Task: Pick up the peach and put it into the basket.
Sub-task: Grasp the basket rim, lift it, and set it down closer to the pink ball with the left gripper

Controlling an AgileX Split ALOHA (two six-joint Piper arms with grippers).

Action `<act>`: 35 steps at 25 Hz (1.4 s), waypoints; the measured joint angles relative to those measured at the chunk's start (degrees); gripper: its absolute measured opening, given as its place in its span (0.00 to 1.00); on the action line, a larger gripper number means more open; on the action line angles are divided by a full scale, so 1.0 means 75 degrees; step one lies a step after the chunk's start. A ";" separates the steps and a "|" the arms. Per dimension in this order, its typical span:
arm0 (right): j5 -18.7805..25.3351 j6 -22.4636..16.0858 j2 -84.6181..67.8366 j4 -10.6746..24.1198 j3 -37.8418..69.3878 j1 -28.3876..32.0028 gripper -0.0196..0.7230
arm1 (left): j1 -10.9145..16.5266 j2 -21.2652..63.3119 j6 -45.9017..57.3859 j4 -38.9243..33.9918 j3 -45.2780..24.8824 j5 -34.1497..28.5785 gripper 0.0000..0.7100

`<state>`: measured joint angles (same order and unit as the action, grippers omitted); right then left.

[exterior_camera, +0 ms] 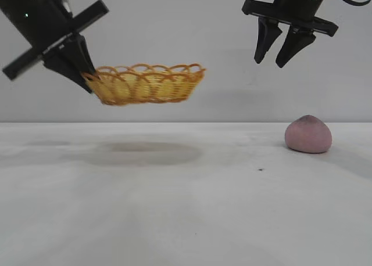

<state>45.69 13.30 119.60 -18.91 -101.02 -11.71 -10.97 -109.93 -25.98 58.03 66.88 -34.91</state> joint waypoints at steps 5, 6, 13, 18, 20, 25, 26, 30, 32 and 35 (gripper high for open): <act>0.0017 0.0000 0.0000 0.0000 0.0000 0.0000 0.49 | -0.1004 0.0029 -0.0411 0.0598 -0.1121 0.1111 0.00; 0.0017 0.0000 0.0000 0.0000 0.0000 0.0000 0.49 | -0.1148 0.0029 -0.0418 0.0594 -0.1157 0.1192 0.00; 0.0118 0.0033 0.0000 -0.0103 0.0000 0.0000 0.49 | -0.1377 0.0029 -0.0591 0.0368 -0.1192 0.1351 0.00; 0.0207 0.0049 0.0000 -0.0148 0.0000 0.0000 0.49 | -0.1377 0.0010 -0.0564 0.0333 -0.1192 0.1319 0.08; 0.0239 0.0061 0.0000 -0.0148 0.0000 0.0000 0.49 | -0.1377 -0.0070 -0.0559 0.0333 -0.1192 0.1258 0.23; 0.0344 0.0061 0.0000 -0.0148 0.0000 0.0000 0.49 | -0.1377 -0.0150 -0.0559 0.0318 -0.1192 0.1164 0.53; 0.0344 0.0061 0.0000 -0.0148 0.0000 0.0000 0.49 | -0.1377 -0.0150 -0.0559 0.0318 -0.1192 0.1132 0.60; 0.0358 0.0061 0.0000 -0.0162 0.0000 0.0000 0.49 | -0.1377 -0.0136 -0.0559 0.0303 -0.1192 0.1100 0.67; 0.0374 0.0061 0.0000 -0.0162 0.0000 0.0000 0.49 | -0.1338 -0.0060 -0.0546 0.0285 -0.1192 0.1068 0.67; 0.0386 0.0066 0.0000 -0.0162 0.0000 0.0000 0.49 | -0.1044 0.0215 -0.0517 0.0120 -0.1192 0.0930 0.71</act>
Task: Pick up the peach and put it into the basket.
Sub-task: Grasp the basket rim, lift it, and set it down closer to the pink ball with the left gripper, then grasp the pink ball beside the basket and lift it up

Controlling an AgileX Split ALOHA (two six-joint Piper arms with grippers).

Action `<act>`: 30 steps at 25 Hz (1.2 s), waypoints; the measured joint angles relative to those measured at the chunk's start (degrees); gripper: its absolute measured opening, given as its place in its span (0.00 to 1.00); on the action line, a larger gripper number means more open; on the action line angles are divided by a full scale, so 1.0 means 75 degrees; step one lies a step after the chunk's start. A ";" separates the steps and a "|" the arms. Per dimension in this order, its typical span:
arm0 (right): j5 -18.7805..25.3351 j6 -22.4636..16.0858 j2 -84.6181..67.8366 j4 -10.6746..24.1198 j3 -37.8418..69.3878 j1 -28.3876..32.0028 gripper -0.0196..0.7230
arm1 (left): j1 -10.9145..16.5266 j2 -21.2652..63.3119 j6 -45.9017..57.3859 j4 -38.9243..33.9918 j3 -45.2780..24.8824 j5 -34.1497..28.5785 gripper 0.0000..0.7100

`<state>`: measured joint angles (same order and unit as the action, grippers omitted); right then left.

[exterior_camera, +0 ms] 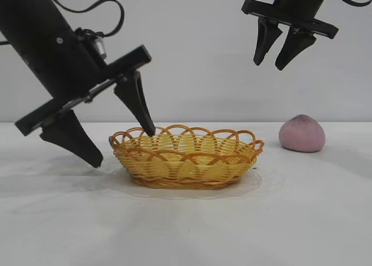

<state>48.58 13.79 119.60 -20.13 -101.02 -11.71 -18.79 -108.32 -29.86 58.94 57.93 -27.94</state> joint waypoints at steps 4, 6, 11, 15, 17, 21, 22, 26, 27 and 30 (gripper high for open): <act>0.0000 0.0012 0.0000 -0.0009 0.0000 0.0000 0.49 | 0.0582 0.0566 0.0019 -0.0647 0.0000 -0.0054 0.71; 0.0002 0.0012 0.0000 -0.0009 0.0000 0.0000 0.49 | 0.0861 0.0764 0.0253 -0.1445 0.0000 -0.0069 0.71; 0.0015 0.0012 0.0000 -0.0009 0.0000 0.0000 0.49 | 0.1430 0.0820 0.3086 -0.5744 0.0000 -0.0346 0.71; 0.0015 0.0012 0.0000 -0.0028 0.0000 0.0000 0.49 | 0.1495 0.1009 0.4212 -0.7586 0.0000 -0.0418 0.71; 0.0015 0.0012 0.0000 -0.0028 0.0000 0.0000 0.49 | 0.1495 0.1378 0.4344 -0.7737 0.0000 -0.0418 0.71; 0.0057 0.0012 0.0000 -0.0028 0.0000 0.0000 0.49 | 0.1495 0.2802 0.4371 -0.7815 -0.0017 -0.0664 0.71; 0.0091 0.0012 0.0000 -0.0028 0.0000 0.0000 0.49 | 0.1495 0.3264 0.4371 -0.7852 -0.0017 -0.0820 0.71; 0.0208 0.0012 0.0000 -0.0028 0.0000 0.0000 0.49 | 0.1369 0.4951 0.4371 -0.8066 -0.0017 -0.1875 0.71; 0.0208 0.0012 0.0000 -0.0028 0.0000 0.0000 0.49 | 0.1319 0.5368 0.4371 -0.8119 -0.0017 -0.2298 0.71; 0.0225 0.0012 0.0000 -0.0028 0.0000 0.0000 0.49 | 0.1202 0.6502 0.4301 -0.8171 -0.0179 -0.3385 0.71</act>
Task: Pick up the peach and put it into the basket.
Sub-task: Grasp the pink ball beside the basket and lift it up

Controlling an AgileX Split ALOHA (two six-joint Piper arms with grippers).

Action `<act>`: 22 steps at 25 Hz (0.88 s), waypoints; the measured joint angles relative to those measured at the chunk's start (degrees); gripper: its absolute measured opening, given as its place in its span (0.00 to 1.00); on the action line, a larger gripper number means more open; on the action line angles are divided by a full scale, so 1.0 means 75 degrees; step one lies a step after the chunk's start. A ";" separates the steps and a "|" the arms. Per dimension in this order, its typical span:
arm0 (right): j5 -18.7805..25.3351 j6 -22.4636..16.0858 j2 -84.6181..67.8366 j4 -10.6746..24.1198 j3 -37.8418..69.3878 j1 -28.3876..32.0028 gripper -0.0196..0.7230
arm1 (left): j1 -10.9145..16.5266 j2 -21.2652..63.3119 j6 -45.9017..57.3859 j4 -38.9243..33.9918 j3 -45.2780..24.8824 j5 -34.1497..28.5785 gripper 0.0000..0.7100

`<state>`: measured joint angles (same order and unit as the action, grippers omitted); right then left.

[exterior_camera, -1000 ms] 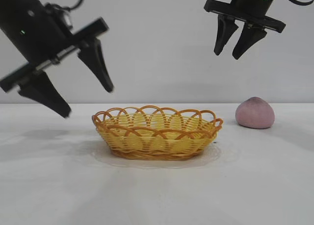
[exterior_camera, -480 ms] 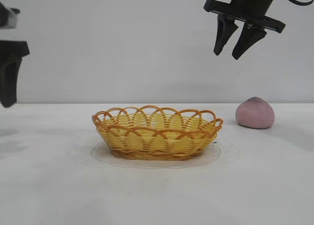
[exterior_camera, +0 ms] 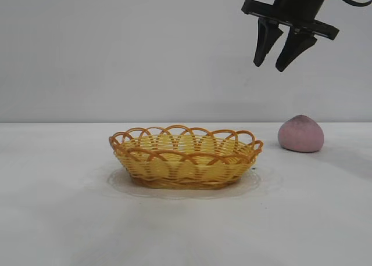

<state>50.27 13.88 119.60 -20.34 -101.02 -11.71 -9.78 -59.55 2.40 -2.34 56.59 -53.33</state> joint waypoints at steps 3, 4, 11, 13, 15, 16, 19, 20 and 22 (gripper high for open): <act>0.0000 0.0000 0.0000 0.0000 0.0000 0.0000 0.49 | -0.0006 0.1198 -0.0015 0.0000 -0.0563 -0.0735 0.71; 0.0000 0.0000 0.0000 0.0000 0.0000 0.0000 0.49 | -0.0006 0.1609 -0.0015 0.0000 -0.0753 -0.1019 0.71; 0.0000 0.0005 0.0000 -0.0006 0.0000 0.0000 0.49 | -0.0006 0.3981 0.0059 0.0000 -0.2290 -0.1772 0.71; 0.0027 0.0005 0.0000 -0.0006 0.0000 0.0000 0.49 | -0.0006 0.4569 0.0072 0.0014 -0.2776 -0.1740 0.71; 0.0067 0.0005 0.0000 -0.0006 0.0000 0.0000 0.49 | -0.0006 0.5052 0.0072 0.0025 -0.3179 -0.1675 0.71; 0.0080 0.0005 0.0000 -0.0006 0.0000 0.0000 0.49 | -0.0006 0.5291 0.0072 0.0025 -0.3380 -0.1641 0.71; 0.0143 0.0005 0.0000 -0.0006 0.0000 0.0000 0.49 | -0.0006 0.5940 0.0072 0.0025 -0.3796 -0.1534 0.71; 0.0162 0.0005 0.0000 -0.0006 0.0000 0.0000 0.49 | -0.0006 0.6153 0.0072 0.0025 -0.3829 -0.1496 0.71; 0.0174 0.0005 0.0000 -0.0006 0.0000 0.0000 0.49 | -0.0006 0.6557 0.0072 0.0025 -0.3838 -0.1435 0.71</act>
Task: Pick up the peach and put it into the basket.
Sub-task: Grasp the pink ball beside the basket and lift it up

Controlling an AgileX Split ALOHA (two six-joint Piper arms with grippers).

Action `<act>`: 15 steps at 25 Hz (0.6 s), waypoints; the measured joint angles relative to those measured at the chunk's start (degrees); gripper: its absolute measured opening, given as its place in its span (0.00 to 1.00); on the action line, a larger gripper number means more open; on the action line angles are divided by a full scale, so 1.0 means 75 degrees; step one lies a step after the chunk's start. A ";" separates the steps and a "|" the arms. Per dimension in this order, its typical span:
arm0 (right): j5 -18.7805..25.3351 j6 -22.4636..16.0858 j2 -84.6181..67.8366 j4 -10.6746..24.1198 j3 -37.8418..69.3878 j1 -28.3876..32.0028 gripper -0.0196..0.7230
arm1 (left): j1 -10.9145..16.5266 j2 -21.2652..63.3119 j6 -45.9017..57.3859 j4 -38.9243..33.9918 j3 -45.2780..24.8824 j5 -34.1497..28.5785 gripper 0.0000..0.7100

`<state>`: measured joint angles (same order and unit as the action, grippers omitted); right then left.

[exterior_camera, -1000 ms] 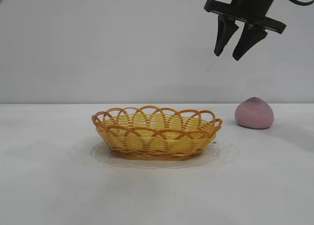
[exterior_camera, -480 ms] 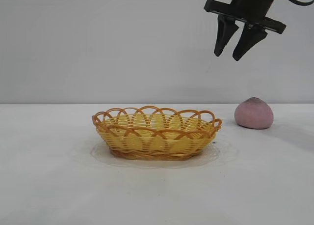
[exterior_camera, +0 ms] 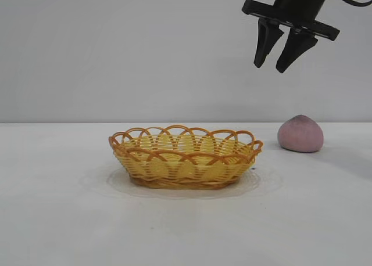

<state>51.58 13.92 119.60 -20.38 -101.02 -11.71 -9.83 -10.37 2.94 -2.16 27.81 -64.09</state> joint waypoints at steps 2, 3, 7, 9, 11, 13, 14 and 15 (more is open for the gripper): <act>0.0017 0.0000 0.0000 0.0000 0.0000 0.0000 0.49 | 0.0000 0.0445 0.0000 0.0000 -0.0005 -0.0002 0.71; 0.0017 0.0000 0.0000 0.0000 0.0000 0.0000 0.49 | 0.0000 0.0707 0.0000 0.0000 -0.0005 -0.0002 0.71; 0.0017 0.0000 0.0006 0.0000 0.0000 0.0000 0.49 | 0.0000 0.1476 0.0000 0.0000 -0.0005 -0.0016 0.71; 0.0003 0.0000 0.0020 0.0000 -0.0005 0.0000 0.49 | 0.0000 0.1522 -0.0033 -0.0014 -0.0005 -0.0016 0.71; 0.0020 0.0000 0.0034 0.0000 -0.0005 0.0000 0.49 | 0.0000 0.1522 -0.0065 0.0004 -0.0005 -0.0016 0.71; 0.0020 0.0000 0.0034 0.0000 -0.0005 0.0000 0.49 | 0.0000 0.1522 -0.0065 0.0004 -0.0005 -0.0016 0.71; 0.0036 0.0000 0.0034 0.0030 -0.0005 0.0000 0.49 | 0.0000 0.1522 -0.0065 0.0004 -0.0005 -0.0016 0.71; 0.0071 0.0000 0.0034 0.0076 -0.0005 0.0000 0.49 | 0.0000 0.1522 -0.0068 0.0004 -0.0005 -0.0016 0.71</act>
<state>52.11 13.92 119.85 -19.81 -101.06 -11.71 -9.83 1.04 2.43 -2.13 27.77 -64.21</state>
